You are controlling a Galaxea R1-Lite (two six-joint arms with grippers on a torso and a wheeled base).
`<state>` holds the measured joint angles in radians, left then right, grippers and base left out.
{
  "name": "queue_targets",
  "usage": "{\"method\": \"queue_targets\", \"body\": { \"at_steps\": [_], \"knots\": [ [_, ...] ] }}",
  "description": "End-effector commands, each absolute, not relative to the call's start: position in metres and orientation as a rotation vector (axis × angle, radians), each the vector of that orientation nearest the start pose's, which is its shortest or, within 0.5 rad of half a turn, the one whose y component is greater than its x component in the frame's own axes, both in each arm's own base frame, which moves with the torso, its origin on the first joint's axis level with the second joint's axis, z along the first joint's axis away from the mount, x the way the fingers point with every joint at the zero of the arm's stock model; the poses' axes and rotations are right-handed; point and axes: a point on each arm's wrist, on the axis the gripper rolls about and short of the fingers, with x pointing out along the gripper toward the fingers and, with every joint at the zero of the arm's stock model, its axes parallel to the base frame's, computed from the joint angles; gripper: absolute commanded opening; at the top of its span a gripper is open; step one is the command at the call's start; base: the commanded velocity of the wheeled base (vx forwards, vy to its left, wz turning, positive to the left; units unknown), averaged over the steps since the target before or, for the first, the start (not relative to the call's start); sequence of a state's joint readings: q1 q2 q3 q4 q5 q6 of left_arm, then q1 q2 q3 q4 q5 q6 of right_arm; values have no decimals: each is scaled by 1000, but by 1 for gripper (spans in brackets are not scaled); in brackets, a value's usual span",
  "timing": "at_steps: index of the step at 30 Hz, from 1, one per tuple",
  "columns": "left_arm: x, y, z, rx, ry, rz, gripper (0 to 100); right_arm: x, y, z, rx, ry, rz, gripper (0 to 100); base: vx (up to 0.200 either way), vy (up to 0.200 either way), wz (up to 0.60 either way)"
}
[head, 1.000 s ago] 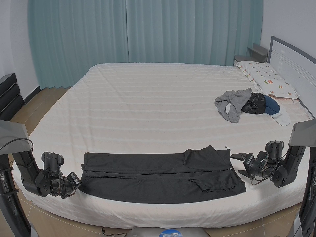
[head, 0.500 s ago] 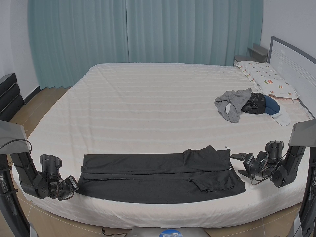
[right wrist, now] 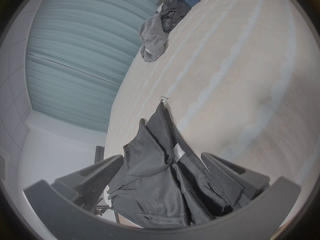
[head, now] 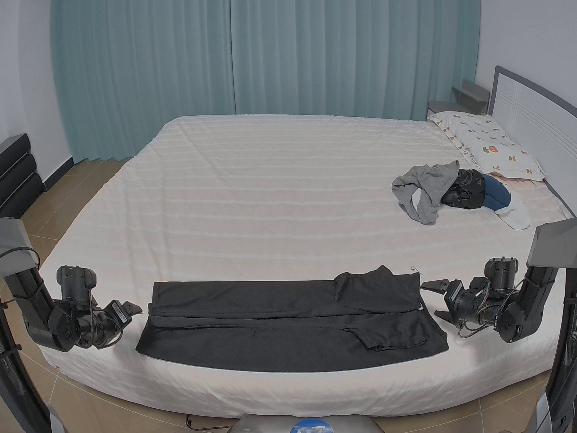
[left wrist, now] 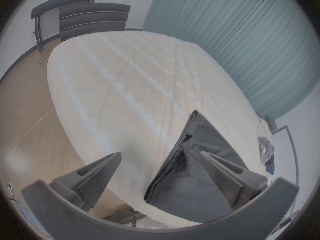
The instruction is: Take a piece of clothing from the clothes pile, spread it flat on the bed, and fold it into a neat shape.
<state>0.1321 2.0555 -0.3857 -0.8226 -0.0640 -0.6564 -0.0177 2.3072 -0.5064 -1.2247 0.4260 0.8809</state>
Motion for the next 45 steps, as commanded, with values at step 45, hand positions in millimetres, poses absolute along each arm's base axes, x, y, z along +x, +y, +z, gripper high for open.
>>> {"method": "queue_targets", "body": {
  "at_steps": [45],
  "knots": [
    [308, -70, 0, -822, 840, 165, 100, 320, 6, -23, 963, 719, 127, 100, 0, 0, 0]
  ]
}}
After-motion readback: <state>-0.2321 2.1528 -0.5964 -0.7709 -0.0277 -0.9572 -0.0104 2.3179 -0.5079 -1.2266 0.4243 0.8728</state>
